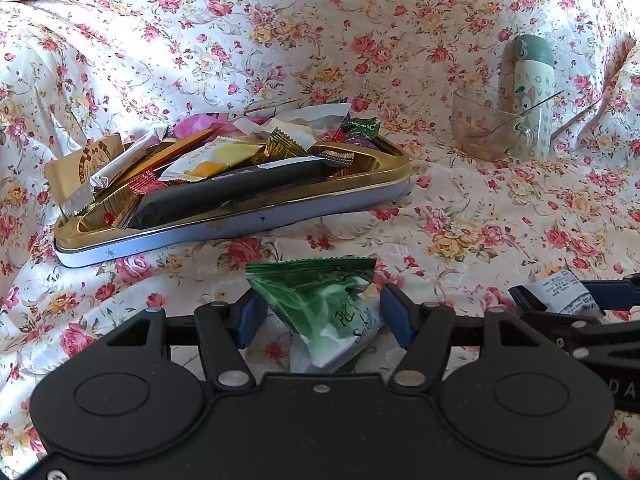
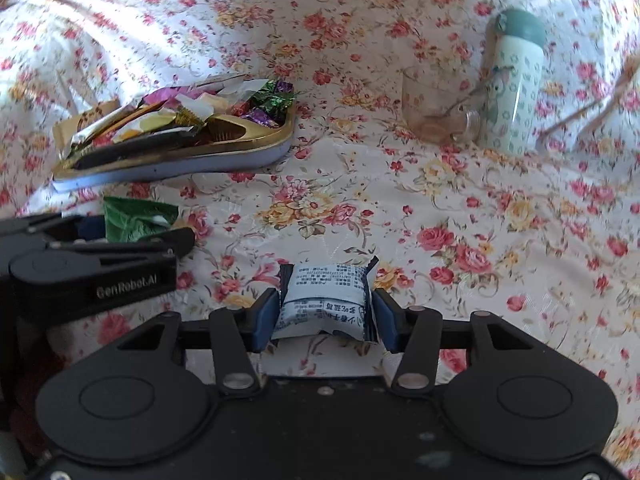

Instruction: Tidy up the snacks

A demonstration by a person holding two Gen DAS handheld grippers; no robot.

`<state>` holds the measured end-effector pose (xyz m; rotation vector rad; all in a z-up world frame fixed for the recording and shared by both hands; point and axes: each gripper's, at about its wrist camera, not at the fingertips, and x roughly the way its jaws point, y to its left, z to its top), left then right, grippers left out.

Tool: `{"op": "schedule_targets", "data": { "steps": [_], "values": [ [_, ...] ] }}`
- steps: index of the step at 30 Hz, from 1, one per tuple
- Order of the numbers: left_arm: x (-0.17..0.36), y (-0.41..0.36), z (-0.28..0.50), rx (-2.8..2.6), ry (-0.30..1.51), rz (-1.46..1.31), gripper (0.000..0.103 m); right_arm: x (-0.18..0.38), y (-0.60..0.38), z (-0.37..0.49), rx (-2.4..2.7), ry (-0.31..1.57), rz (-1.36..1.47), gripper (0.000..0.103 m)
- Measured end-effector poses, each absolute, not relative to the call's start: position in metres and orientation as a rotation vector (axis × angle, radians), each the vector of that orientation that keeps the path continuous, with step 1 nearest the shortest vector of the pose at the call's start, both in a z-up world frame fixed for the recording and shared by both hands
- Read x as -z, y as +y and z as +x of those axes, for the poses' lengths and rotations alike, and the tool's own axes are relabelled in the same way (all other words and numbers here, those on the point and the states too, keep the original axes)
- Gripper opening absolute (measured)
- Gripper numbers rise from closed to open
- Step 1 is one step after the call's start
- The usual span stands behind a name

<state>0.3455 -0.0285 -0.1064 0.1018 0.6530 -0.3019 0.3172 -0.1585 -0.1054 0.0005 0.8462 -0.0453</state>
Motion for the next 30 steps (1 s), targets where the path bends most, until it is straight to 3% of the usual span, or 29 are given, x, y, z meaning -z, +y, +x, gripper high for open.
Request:
{"op": "schedule_targets", "data": {
  "steps": [9, 18, 30],
  "values": [
    [0.106, -0.028, 0.346, 0.301, 0.653, 0.101, 0.068, 0.105, -0.171, 0.318, 0.065, 0.814, 0.002, 0.05],
    [0.106, -0.029, 0.346, 0.299, 0.654, 0.103, 0.068, 0.11, -0.217, 0.341, 0.176, 0.775, 0.188, 0.05],
    [0.107, -0.03, 0.346, 0.27, 0.656, 0.117, 0.073, 0.119, -0.224, 0.33, 0.24, 0.687, 0.128, 0.05]
  ]
}}
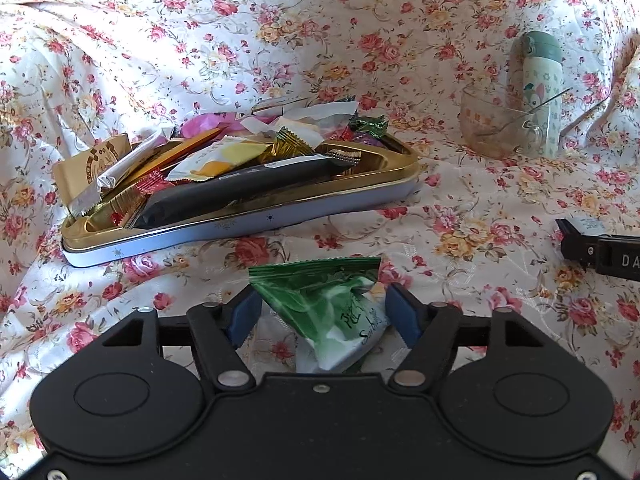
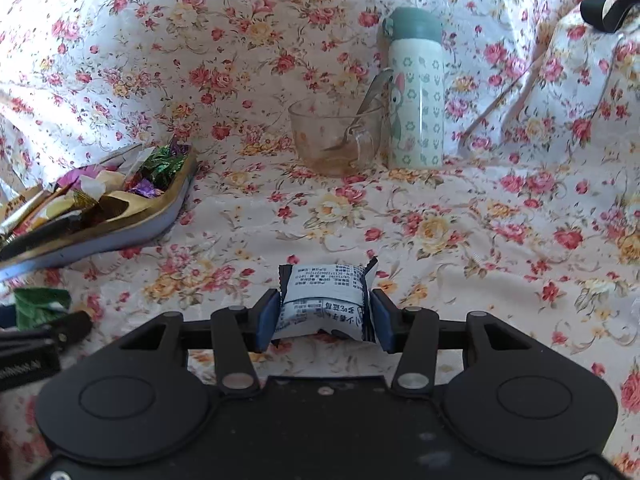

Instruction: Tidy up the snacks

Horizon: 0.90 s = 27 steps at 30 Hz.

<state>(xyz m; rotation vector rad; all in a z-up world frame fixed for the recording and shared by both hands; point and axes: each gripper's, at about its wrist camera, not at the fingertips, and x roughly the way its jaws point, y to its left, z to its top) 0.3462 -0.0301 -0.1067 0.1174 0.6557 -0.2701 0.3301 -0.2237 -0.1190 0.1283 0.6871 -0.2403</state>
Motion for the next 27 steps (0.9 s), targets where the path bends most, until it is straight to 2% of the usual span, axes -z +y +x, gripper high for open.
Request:
{"op": "schedule_targets", "data": {
  "steps": [16, 27],
  "values": [
    [0.082, -0.026, 0.324, 0.275, 0.704, 0.206, 0.072, 0.121, -0.239, 0.326, 0.207, 0.662, 0.23, 0.051],
    [0.091, -0.043, 0.335, 0.191, 0.759, 0.162, 0.072, 0.122, -0.239, 0.325, 0.208, 0.661, 0.233, 0.051]
  ]
}}
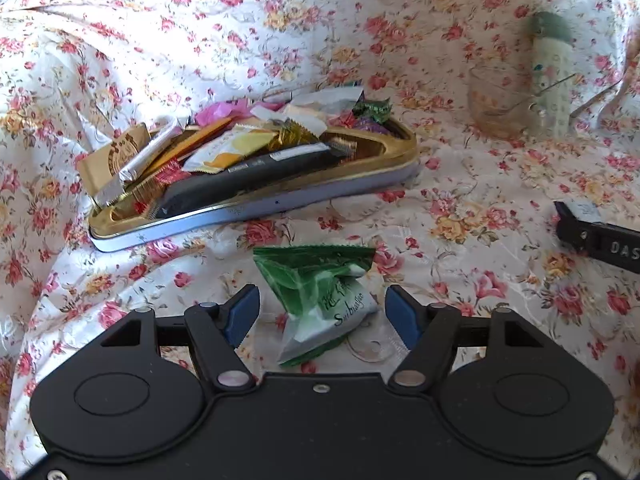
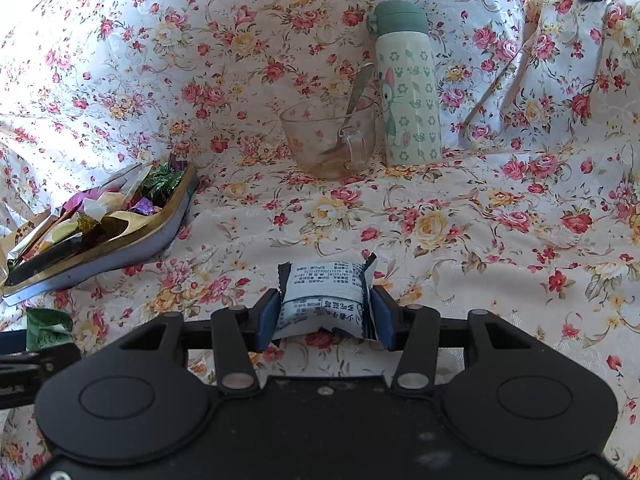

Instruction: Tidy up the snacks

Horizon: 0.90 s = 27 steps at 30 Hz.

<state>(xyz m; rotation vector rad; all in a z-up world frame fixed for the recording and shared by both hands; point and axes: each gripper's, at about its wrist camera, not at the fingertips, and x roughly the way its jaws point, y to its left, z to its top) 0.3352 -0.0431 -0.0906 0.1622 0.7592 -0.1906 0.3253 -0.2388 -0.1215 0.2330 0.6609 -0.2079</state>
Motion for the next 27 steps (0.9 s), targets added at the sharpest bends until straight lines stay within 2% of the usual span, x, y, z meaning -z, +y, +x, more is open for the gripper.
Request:
{"op": "schedule_targets", "data": {
  "steps": [9, 14, 15, 19, 27],
  "values": [
    [0.09, -0.038, 0.339, 0.155, 0.763, 0.101, 0.072, 0.122, -0.238, 0.326, 0.21, 0.662, 0.232, 0.051],
    [0.091, -0.038, 0.342, 0.159, 0.779, 0.077, 0.051, 0.122, -0.238, 0.326, 0.21, 0.663, 0.23, 0.051],
    [0.091, -0.038, 0.343, 0.171, 0.792, 0.068, 0.049, 0.122, -0.238, 0.326, 0.21, 0.663, 0.229, 0.051],
    [0.088, -0.037, 0.342, 0.178, 0.804, 0.038, 0.045, 0.122, -0.238, 0.326, 0.209, 0.663, 0.23, 0.051],
    [0.07, -0.034, 0.328, 0.18, 0.838, -0.022, 0.045, 0.122, -0.239, 0.326, 0.208, 0.663, 0.232, 0.051]
  ]
}}
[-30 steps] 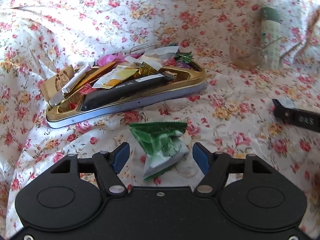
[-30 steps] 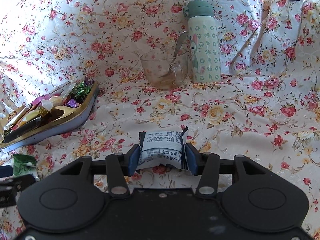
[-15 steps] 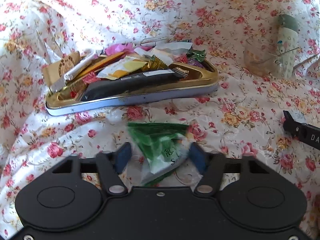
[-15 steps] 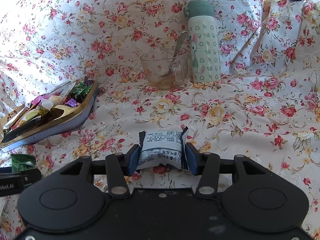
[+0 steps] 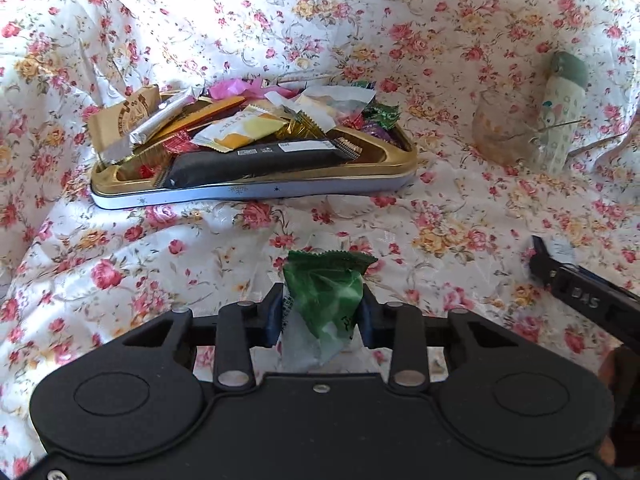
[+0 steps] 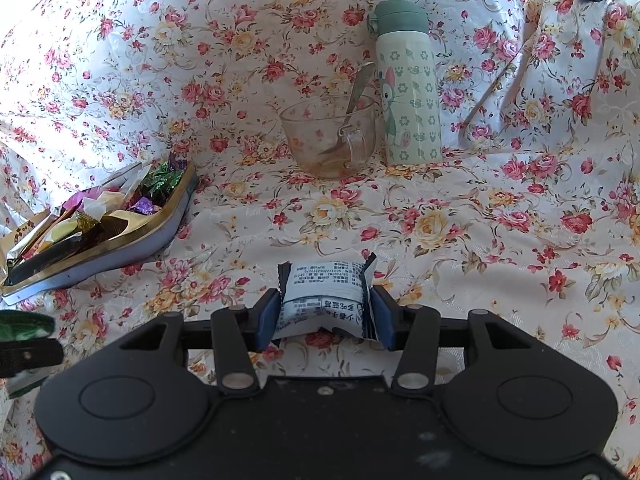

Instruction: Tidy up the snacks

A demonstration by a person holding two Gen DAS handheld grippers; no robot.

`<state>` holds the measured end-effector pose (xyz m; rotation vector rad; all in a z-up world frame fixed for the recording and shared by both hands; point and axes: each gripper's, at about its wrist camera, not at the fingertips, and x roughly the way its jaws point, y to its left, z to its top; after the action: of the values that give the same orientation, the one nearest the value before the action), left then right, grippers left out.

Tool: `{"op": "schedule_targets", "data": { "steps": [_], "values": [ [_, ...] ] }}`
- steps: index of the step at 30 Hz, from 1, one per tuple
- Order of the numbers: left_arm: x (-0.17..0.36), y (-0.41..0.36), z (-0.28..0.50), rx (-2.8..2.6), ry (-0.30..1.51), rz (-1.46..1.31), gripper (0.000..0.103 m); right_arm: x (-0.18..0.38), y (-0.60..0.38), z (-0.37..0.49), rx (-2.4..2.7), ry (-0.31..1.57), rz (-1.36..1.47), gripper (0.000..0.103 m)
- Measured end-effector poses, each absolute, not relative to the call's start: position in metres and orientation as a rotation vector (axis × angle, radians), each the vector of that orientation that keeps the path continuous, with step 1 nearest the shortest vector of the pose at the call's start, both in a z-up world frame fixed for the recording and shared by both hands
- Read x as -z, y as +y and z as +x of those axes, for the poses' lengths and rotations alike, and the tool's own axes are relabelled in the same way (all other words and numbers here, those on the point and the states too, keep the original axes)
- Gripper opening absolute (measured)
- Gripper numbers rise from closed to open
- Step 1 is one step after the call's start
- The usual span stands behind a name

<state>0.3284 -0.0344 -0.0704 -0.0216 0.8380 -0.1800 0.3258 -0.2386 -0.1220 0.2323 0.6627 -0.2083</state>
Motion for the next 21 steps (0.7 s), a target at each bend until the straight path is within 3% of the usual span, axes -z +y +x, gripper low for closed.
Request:
{"op": "schedule_targets", "data": {
  "steps": [13, 21],
  "values": [
    [0.053, -0.035, 0.28, 0.109, 1.072, -0.023, 0.045, 0.122, -0.241, 0.325, 0.204, 0.659, 0.246, 0.051],
    [0.046, -0.024, 0.244, 0.085, 1.075, -0.025, 0.045, 0.122, -0.239, 0.325, 0.206, 0.663, 0.234, 0.051]
  ]
}}
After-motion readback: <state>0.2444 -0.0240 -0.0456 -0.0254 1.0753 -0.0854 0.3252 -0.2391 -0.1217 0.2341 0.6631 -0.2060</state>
